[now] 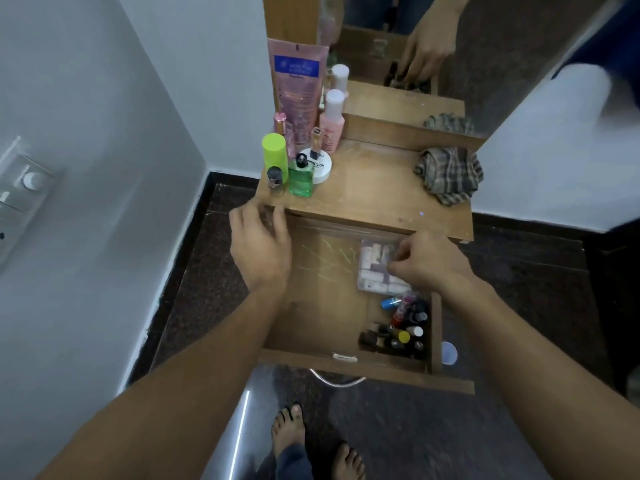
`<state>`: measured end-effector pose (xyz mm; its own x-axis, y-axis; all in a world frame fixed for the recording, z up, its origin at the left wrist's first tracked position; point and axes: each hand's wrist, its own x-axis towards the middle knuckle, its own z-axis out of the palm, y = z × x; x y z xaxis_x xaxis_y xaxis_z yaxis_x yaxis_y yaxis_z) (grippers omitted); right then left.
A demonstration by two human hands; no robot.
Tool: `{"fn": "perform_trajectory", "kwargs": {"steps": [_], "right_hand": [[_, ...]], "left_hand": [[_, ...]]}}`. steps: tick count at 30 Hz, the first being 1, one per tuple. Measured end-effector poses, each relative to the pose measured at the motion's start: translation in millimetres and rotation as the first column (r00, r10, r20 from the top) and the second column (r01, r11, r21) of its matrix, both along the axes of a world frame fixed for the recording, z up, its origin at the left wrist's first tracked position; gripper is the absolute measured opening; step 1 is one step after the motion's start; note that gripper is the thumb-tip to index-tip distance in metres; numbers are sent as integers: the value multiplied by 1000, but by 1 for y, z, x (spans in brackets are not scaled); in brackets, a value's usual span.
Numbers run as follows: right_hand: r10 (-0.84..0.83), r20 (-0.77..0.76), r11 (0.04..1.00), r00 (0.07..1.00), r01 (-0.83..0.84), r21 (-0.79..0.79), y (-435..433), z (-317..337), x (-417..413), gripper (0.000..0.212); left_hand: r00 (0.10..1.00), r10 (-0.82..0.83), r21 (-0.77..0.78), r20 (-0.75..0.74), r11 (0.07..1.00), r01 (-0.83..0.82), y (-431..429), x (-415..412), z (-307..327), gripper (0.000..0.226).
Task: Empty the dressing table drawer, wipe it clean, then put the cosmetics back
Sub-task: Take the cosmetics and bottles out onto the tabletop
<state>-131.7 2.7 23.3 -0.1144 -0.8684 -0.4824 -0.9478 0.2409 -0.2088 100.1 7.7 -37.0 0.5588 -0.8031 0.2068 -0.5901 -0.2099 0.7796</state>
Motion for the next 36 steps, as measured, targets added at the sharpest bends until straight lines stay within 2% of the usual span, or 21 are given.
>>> {"fn": "perform_trajectory", "kwargs": {"steps": [2, 5, 7, 9, 16, 19, 24, 28, 32, 34, 36], "right_hand": [[69, -118, 996, 991, -62, 65, 11, -7, -11, 20], [213, -205, 972, 955, -186, 144, 27, -16, -16, 31], [282, -247, 958, 927, -257, 130, 33, -20, -16, 33], [304, -281, 953, 911, -289, 95, 33, -21, -16, 33], [354, -315, 935, 881, -320, 156, 29, -29, -16, 41], [369, -346, 929, 863, -333, 162, 25, -34, -16, 44], [432, -356, 901, 828, -407, 148, 23, -38, -15, 37], [387, -246, 922, 889, -365, 132, 18, -30, -18, 33], [128, 62, 989, 990, -132, 73, 0, 1, -32, 18], [-41, 267, 999, 963, 41, 5, -5, 17, -38, 13], [-171, 440, 977, 882, 208, -37, -7, 24, -38, 11]], "left_hand": [[1000, -16, -6, 2, 1000, 17, 20, -14, -5, 21], [980, -195, 108, 41, 976, 190, 45, -38, -14, 15], [932, -361, 218, 28, 912, 347, 56, -54, -20, 13], [888, -459, 301, -22, 844, 444, 62, -67, -23, 15], [845, -497, 443, -198, 723, 530, 66, -90, -30, 16], [839, -496, 467, -226, 701, 540, 62, -95, -30, 18], [818, -496, 498, -290, 652, 572, 58, -101, -31, 17], [802, -488, 492, -345, 634, 597, 56, -103, -32, 18], [825, -394, 421, -404, 721, 551, 53, -101, -17, 29], [807, -290, 345, -514, 792, 504, 48, -100, -7, 35], [700, -218, 231, -680, 842, 487, 40, -104, 6, 38]]}}
